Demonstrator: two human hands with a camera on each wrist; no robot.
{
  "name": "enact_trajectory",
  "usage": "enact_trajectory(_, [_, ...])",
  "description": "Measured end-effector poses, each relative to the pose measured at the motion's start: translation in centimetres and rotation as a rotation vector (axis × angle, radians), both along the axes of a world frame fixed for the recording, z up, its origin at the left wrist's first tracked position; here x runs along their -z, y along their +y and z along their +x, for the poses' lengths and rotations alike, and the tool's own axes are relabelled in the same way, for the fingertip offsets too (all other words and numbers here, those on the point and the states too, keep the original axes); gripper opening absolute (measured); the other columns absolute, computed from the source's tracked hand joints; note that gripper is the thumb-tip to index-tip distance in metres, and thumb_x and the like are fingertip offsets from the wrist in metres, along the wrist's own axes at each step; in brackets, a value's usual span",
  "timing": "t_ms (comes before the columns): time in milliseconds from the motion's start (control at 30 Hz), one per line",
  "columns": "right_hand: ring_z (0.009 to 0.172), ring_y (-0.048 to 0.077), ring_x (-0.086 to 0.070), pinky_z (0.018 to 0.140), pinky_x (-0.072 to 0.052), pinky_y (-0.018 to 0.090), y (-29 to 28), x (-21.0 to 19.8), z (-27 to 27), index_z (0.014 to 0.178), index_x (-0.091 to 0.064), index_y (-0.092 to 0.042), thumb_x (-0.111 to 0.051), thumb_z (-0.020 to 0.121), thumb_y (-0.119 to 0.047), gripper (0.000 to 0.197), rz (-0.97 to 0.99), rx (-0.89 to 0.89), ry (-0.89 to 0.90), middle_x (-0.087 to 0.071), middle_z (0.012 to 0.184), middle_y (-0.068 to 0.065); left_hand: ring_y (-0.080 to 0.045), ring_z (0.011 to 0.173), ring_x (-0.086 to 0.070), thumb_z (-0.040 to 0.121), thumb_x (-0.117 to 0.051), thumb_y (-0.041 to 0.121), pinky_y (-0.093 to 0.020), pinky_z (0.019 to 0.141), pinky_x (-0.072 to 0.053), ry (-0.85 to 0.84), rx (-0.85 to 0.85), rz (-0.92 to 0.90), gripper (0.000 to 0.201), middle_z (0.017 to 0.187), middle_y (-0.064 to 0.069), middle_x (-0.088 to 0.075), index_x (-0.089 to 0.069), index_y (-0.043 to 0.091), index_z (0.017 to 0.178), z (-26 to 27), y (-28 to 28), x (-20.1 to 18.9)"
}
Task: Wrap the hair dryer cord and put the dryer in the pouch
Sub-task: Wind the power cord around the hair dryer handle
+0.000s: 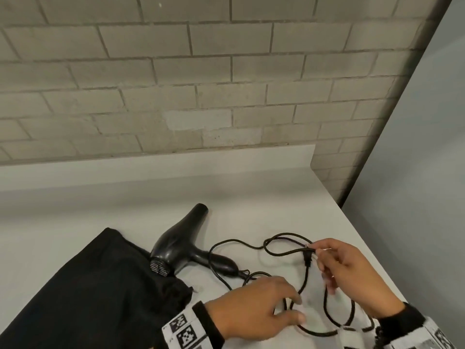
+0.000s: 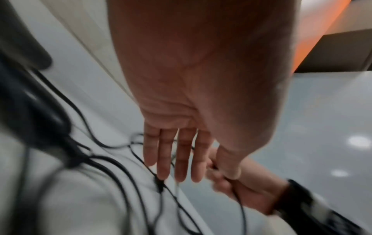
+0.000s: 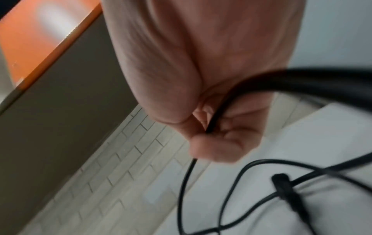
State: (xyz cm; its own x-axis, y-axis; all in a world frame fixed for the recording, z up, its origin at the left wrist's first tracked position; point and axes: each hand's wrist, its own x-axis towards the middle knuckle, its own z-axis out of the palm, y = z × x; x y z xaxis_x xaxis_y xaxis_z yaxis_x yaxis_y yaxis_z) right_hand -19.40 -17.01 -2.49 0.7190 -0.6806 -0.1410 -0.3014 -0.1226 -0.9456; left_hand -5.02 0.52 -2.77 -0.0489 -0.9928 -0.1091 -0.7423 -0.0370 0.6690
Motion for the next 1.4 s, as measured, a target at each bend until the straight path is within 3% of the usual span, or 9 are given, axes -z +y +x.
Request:
enact_trajectory(133, [0.048, 0.005, -0.052, 0.05, -0.041, 0.017, -0.8, 2.8, -2.5, 0.094, -0.064, -0.024, -0.051, 0.099, -0.012, 0.019, -0.369, 0.049, 0.168, -0.066, 0.065, -0.002, -0.009, 0.083, -0.057, 0.094, -0.059, 0.045, -0.029, 0.079, -0.048, -0.181, -0.238, 0.069, 0.022, 0.091, 0.006, -0.065, -0.063, 0.023, 0.094, 4.5, 3.1, 1.1])
enact_trajectory(300, [0.07, 0.008, -0.061, 0.061, -0.045, 0.014, 0.1, 5.2, -3.3, 0.092, -0.065, -0.024, -0.059, 0.094, -0.007, 0.019, -0.486, 0.04, 0.296, -0.067, 0.081, -0.008, -0.008, 0.042, -0.037, 0.09, -0.054, 0.062, -0.025, 0.048, -0.033, -0.161, -0.626, 0.296, 0.057, 0.048, 0.005, -0.041, -0.04, 0.018, 0.056, 5.1, 4.0, 3.1])
enact_trajectory(600, [0.102, 0.016, -0.053, 0.087, -0.042, 0.026, 2.7, 4.7, -1.7, 0.11, -0.065, -0.021, -0.073, 0.085, -0.015, 0.026, -0.687, 0.094, 0.173, -0.06, 0.104, -0.006, -0.006, 0.05, -0.051, 0.085, -0.067, 0.024, -0.018, 0.053, -0.046, 0.082, -0.805, 0.047, 0.024, 0.057, 0.004, -0.06, -0.057, 0.018, 0.065, 5.0, 1.3, 2.7])
enact_trajectory(700, [0.09, 0.0, -0.054, 0.077, -0.041, 0.013, 4.7, 1.8, -0.6, 0.097, -0.064, -0.03, -0.069, 0.087, -0.036, 0.012, -0.737, -0.003, -0.035, -0.061, 0.092, -0.018, -0.017, 0.055, -0.062, 0.088, -0.065, 0.017, -0.032, 0.059, -0.056, 0.3, -0.775, -0.072, 0.02, 0.062, -0.01, -0.068, -0.062, 0.005, 0.071, 5.2, 0.8, -1.1])
enact_trajectory(833, [0.09, -0.001, -0.06, 0.075, -0.046, 0.014, 7.9, -2.2, 1.3, 0.111, -0.061, -0.037, -0.058, 0.074, -0.076, 0.054, -0.486, -0.341, -0.043, -0.066, 0.094, -0.02, -0.021, 0.052, -0.062, 0.094, -0.063, 0.01, -0.031, 0.052, -0.055, 0.641, -0.697, -0.21, 0.022, 0.06, -0.012, -0.064, -0.063, 0.003, 0.074, 4.6, 0.0, -7.5])
enact_trajectory(967, [0.065, 0.009, -0.061, 0.068, -0.052, 0.03, 9.4, -5.9, 3.1, 0.094, -0.064, -0.032, -0.059, 0.092, -0.043, 0.012, -0.388, -0.501, -0.153, -0.069, 0.072, -0.007, -0.021, 0.054, -0.061, 0.097, -0.062, 0.015, -0.029, 0.052, -0.055, 0.8, -0.613, -0.406, 0.02, 0.061, -0.007, -0.061, -0.063, 0.007, 0.078, 4.8, -1.3, -12.0])
enact_trajectory(1100, [0.05, 0.01, -0.051, 0.054, -0.043, 0.016, 8.5, -10.7, 4.2, 0.082, -0.057, -0.021, -0.044, 0.101, -0.03, 0.025, -0.167, -0.344, -0.46, -0.059, 0.053, 0.003, -0.026, 0.073, -0.066, 0.098, -0.053, 0.046, -0.035, 0.068, -0.056, 0.878, -0.489, -0.471, 0.041, 0.078, -0.014, -0.066, -0.061, 0.005, 0.095, 6.1, -1.8, -11.4])
enact_trajectory(1233, [0.048, 0.016, -0.049, 0.05, -0.044, 0.02, 6.8, -15.5, 5.1, 0.078, -0.055, -0.017, -0.042, 0.098, -0.037, 0.031, -0.043, -0.23, -0.618, -0.052, 0.049, -0.001, -0.028, 0.107, -0.063, 0.077, -0.04, 0.087, -0.049, 0.098, -0.049, 0.621, -0.266, -0.187, 0.083, 0.112, -0.008, -0.067, -0.062, 0.013, 0.11, 5.6, -0.5, -6.0])
enact_trajectory(1400, [0.054, 0.014, -0.047, 0.049, -0.039, 0.021, 4.1, -18.1, 5.7, 0.081, -0.054, -0.016, -0.042, 0.102, -0.035, 0.031, -0.006, -0.065, -0.713, -0.048, 0.055, -0.005, -0.03, 0.097, -0.067, 0.099, -0.044, 0.055, -0.051, 0.106, -0.042, 0.636, -0.025, 0.063, 0.048, 0.083, 0.0, -0.071, -0.069, 0.016, 0.087, 4.1, 2.7, -2.0])
